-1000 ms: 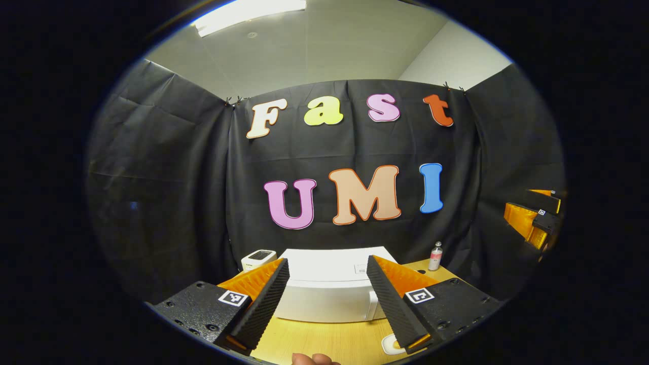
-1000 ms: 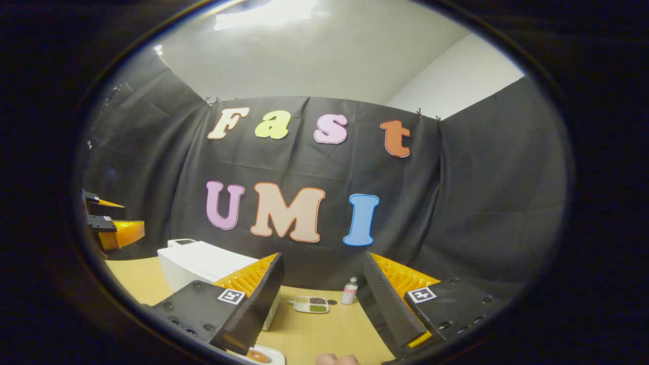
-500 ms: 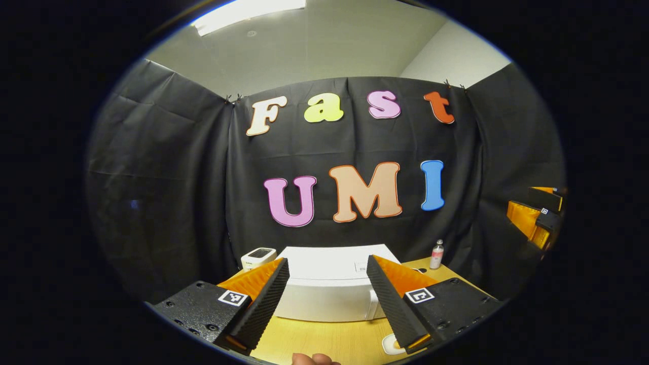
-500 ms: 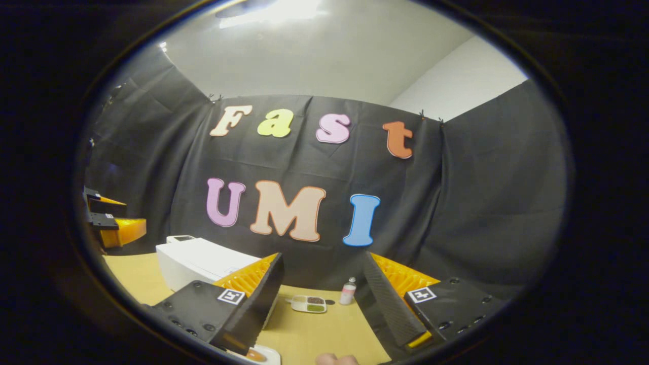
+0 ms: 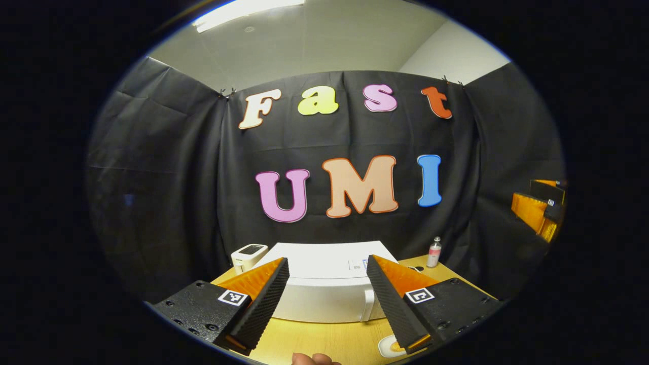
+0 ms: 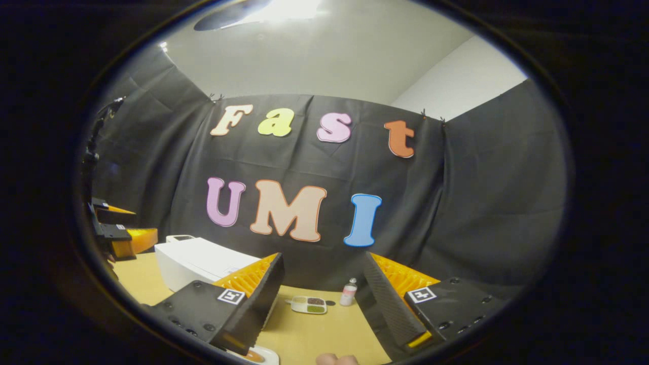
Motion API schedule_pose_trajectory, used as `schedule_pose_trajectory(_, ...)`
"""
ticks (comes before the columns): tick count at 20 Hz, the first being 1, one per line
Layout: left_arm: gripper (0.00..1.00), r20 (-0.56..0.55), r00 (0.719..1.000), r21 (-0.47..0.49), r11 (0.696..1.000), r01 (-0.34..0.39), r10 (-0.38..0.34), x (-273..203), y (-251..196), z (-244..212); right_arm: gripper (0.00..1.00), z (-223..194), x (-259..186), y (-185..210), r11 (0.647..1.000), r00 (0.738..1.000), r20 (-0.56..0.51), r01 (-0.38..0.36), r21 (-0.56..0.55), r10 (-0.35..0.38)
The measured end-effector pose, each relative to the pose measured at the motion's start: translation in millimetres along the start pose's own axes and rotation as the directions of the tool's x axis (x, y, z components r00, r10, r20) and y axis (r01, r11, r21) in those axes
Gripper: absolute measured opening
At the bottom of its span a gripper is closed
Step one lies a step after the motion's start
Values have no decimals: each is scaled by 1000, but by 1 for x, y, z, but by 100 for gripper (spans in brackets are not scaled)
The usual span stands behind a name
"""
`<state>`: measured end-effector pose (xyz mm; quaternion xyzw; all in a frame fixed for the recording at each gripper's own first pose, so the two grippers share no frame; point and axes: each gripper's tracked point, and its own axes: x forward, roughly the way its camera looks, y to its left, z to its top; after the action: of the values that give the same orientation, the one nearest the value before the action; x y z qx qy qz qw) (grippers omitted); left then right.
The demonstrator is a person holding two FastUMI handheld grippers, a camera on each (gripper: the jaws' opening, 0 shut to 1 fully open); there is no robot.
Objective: Open the microwave oven with the left hand, put the food in, and close the microwave oven.
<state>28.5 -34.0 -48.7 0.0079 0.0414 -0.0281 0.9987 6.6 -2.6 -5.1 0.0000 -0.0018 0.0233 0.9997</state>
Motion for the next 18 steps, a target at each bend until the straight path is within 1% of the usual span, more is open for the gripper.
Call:
schedule_pose_trajectory(1, 97, -29, 999, 0, 1000, 30, -30, 5, -11, -19, 96, -1, 1, -1, 1000, 1000, -1, 3, 0, -3)
schedule_pose_trajectory(2, 97, -54, 997, -2, 998, 59, -59, 11, -22, -35, 99, -1, 1, -1, 1000, 1000, -1, 4, 4, -4)
schedule_pose_trajectory(3, 97, -76, 994, -7, 997, 81, -81, 17, -32, -52, 99, -2, 1, -1, 1000, 1000, 0, 3, 12, -3)
schedule_pose_trajectory(4, 98, -101, 990, -13, 995, 96, -97, 23, -41, -71, 96, -5, 2, -2, 1000, 1000, -5, 5, 20, -4)
schedule_pose_trajectory(5, 98, -123, 985, -16, 993, 118, -119, 31, -51, -90, 97, -6, 2, -3, 1000, 1000, -10, 5, 25, -5)
schedule_pose_trajectory(8, 98, -213, 964, 3, 986, 166, -161, 51, -77, -149, 96, -6, -1, -11, 999, 1000, -5, 26, 31, -26)
schedule_pose_trajectory(9, 99, -257, 951, -9, 984, 177, -174, 58, -84, -167, 96, -7, -1, -13, 999, 999, -6, 31, 37, -31)
schedule_pose_trajectory(10, 98, -307, 932, -51, 981, 185, -192, 62, -90, -185, 96, -9, 0, -13, 998, 999, -7, 37, 41, -36)
schedule_pose_trajectory(11, 99, -362, 911, -97, 980, 176, -200, 65, -97, -205, 96, -10, -1, -15, 998, 999, -9, 45, 43, -45)
schedule_pose_trajectory(12, 99, -397, 897, -124, 980, 157, -194, 71, -98, -218, 100, -12, -1, -18, 997, 998, -12, 56, 46, -56)
schedule_pose_trajectory(13, 99, -428, 885, -134, 981, 137, -182, 78, -95, -233, 100, -13, -2, -20, 997, 998, -19, 67, 49, -66)
schedule_pose_trajectory(15, 98, -454, 877, -129, 985, 112, -159, 91, -89, -240, 100, -16, -6, -23, 995, 997, -29, 80, 57, -78)
schedule_pose_trajectory(16, 99, -464, 873, -119, 987, 107, -150, 97, -87, -242, 96, -17, -7, -25, 995, 996, -32, 85, 55, -83)
schedule_pose_trajectory(17, 99, -466, 873, -104, 989, 105, -142, 105, -85, -244, 99, -18, -7, -28, 995, 995, -36, 92, 47, -90)
schedule_pose_trajectory(18, 98, -473, 871, -85, 991, 103, -131, 112, -84, -245, 99, -18, -8, -31, 994, 995, -37, 99, 41, -97)
